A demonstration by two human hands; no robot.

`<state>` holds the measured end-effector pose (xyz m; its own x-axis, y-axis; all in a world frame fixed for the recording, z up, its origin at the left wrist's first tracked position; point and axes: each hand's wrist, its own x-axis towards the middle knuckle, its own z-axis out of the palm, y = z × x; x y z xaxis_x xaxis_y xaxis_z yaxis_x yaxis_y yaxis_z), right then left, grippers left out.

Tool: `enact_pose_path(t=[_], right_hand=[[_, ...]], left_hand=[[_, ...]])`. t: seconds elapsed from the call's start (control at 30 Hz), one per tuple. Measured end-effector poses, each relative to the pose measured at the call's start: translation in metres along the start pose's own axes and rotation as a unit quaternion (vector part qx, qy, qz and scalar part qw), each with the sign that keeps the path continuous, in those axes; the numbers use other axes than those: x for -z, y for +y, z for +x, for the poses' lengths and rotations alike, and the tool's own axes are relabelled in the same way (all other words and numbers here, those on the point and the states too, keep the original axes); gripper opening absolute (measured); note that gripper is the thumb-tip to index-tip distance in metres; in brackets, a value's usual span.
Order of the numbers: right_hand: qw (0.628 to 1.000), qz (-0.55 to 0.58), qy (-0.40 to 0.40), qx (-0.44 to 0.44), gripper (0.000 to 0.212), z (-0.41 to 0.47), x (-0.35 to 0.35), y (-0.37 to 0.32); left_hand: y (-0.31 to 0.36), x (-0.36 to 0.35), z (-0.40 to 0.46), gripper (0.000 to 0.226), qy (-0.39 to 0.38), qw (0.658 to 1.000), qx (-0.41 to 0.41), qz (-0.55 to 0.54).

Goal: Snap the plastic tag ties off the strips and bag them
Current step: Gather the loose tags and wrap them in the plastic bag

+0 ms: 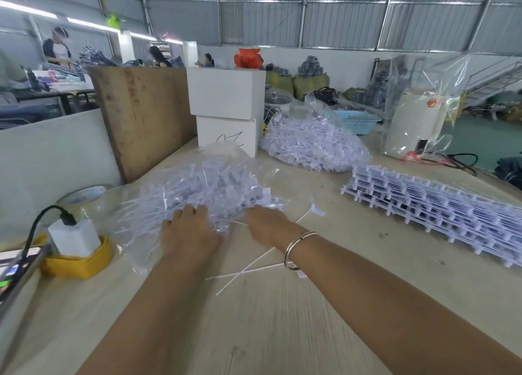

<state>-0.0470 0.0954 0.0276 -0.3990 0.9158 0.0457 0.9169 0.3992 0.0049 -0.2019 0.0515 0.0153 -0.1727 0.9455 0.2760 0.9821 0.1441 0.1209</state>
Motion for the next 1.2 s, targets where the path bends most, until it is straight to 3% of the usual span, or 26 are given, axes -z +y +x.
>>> enact_pose_path(t=[0.07,0.13,0.27,0.37,0.43,0.47,0.53,0.57,0.7,0.8,0.97,1.07,1.2], right_hand=[[0.998,-0.057,0.018,0.033,0.031,-0.003,0.008,0.013],[0.995,-0.078,0.051,0.047,0.026,-0.009,0.018,0.030],[0.997,-0.065,0.021,0.046,0.018,-0.027,0.024,0.050],[0.993,0.093,-0.063,0.044,0.014,-0.039,0.021,0.055],[0.971,0.182,-0.150,0.026,0.043,-0.047,0.027,0.061],[0.966,0.174,-0.191,0.028,0.055,-0.051,0.029,0.065],[0.970,0.079,-0.217,0.069,0.063,-0.057,0.031,0.068],[0.974,0.035,-0.200,0.096,0.061,-0.060,0.030,0.067],[0.976,-0.027,-0.116,0.182,0.034,-0.065,0.023,0.046],[0.976,-0.053,-0.107,0.183,0.021,-0.066,0.022,0.031],[0.982,-0.026,-0.099,0.160,0.016,-0.065,0.019,0.034],[0.987,0.058,-0.081,0.128,0.004,-0.067,0.023,0.049],[0.986,0.131,-0.058,0.090,0.018,-0.069,0.028,0.062]], left_hand=[[-0.004,0.002,0.003,0.014,0.023,1.000,-0.005,0.010],[-0.004,0.005,0.003,0.001,0.063,0.998,0.002,-0.019],[-0.006,0.005,0.006,0.014,0.125,0.984,0.020,-0.125],[-0.001,0.003,0.002,0.024,0.098,0.986,-0.044,-0.126],[0.004,0.002,0.000,0.042,0.004,0.996,-0.065,-0.067],[0.004,0.001,0.000,0.042,-0.026,0.997,-0.067,-0.039],[0.001,0.001,0.002,0.019,-0.009,0.997,-0.063,-0.044],[-0.001,0.002,0.002,0.008,0.015,0.996,-0.053,-0.064],[0.004,0.004,0.001,0.010,0.101,0.984,-0.050,-0.135],[0.009,0.004,-0.003,0.017,0.108,0.976,-0.084,-0.170],[0.004,0.000,-0.004,0.011,0.071,0.972,-0.081,-0.209],[0.002,-0.001,-0.005,0.010,0.073,0.963,-0.066,-0.249],[0.001,-0.002,-0.005,0.011,0.058,0.964,-0.060,-0.253]])
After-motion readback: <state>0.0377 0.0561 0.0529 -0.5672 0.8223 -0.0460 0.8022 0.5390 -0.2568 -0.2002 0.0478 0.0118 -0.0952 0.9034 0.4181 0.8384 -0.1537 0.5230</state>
